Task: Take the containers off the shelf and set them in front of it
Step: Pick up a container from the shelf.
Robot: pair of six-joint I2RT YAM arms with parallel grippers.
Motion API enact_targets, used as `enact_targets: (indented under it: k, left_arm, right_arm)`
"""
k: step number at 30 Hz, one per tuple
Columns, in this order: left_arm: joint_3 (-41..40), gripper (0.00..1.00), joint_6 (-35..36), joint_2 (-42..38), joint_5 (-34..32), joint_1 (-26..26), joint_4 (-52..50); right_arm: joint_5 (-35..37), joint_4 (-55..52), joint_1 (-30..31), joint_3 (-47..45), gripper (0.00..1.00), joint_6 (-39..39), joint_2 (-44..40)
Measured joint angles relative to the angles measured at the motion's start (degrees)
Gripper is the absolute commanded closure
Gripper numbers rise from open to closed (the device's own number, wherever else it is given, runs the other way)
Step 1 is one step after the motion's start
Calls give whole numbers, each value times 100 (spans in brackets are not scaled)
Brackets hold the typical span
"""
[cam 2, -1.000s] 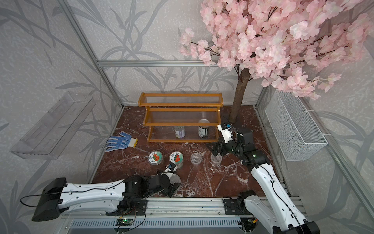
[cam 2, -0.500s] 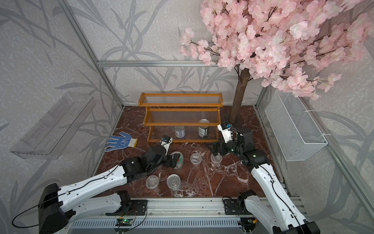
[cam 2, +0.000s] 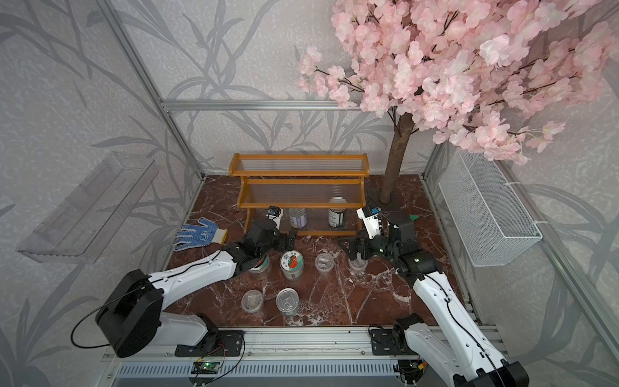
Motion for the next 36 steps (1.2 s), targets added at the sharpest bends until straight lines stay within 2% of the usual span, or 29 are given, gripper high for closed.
enact_targets:
  k: [5, 16, 22, 36]
  left_arm:
    - [715, 0, -37, 986, -24, 35, 109]
    - [1657, 0, -212, 2105, -363, 96, 229]
    - [1886, 0, -337, 2374, -579, 111, 284]
    - [1897, 1, -310, 2583, -586, 267, 813]
  right_arm:
    - [131, 52, 20, -24, 1, 11, 0]
    - [448, 101, 24, -66, 1, 20, -2]
    - [516, 127, 24, -66, 1, 17, 0]
    - [573, 155, 24, -66, 1, 13, 70]
